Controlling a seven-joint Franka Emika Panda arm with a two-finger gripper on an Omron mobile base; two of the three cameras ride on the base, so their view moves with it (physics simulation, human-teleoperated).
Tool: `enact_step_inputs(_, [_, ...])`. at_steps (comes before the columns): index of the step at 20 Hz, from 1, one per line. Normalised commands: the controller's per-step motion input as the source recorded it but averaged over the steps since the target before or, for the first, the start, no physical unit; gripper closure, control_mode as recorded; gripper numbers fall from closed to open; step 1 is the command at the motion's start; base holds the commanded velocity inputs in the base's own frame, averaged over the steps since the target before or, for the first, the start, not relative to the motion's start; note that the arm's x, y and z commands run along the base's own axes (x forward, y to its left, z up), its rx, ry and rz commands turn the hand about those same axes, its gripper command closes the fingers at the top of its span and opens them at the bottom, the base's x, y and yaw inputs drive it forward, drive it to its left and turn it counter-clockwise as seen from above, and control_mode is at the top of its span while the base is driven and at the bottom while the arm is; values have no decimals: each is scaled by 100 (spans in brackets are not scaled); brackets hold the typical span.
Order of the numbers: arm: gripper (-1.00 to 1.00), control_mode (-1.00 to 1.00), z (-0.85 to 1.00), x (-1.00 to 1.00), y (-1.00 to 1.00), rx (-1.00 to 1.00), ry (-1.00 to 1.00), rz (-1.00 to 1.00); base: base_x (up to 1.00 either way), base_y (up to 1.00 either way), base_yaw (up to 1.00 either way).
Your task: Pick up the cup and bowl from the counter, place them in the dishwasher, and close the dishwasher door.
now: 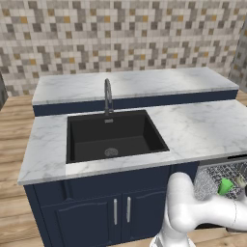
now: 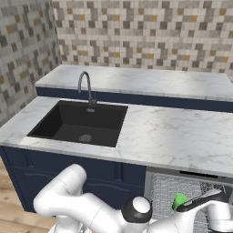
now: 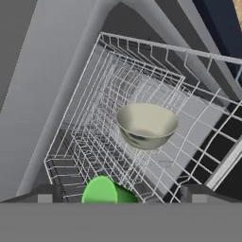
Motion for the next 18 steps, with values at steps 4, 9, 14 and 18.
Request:
enact_step_inputs(4, [-100, -100, 0, 0, 42, -1, 0, 0, 0, 0, 0])
enact_step_inputs(9, [-100, -100, 0, -1, 59, -2, 0, 0, 0, 0, 0])
enact_step_inputs(14, [-100, -100, 0, -8, 51, -1, -2, 0, 0, 0, 0])
enact_step_inputs(18, [-100, -100, 0, -11, 38, 0, -3, 0, 0, 0, 0])
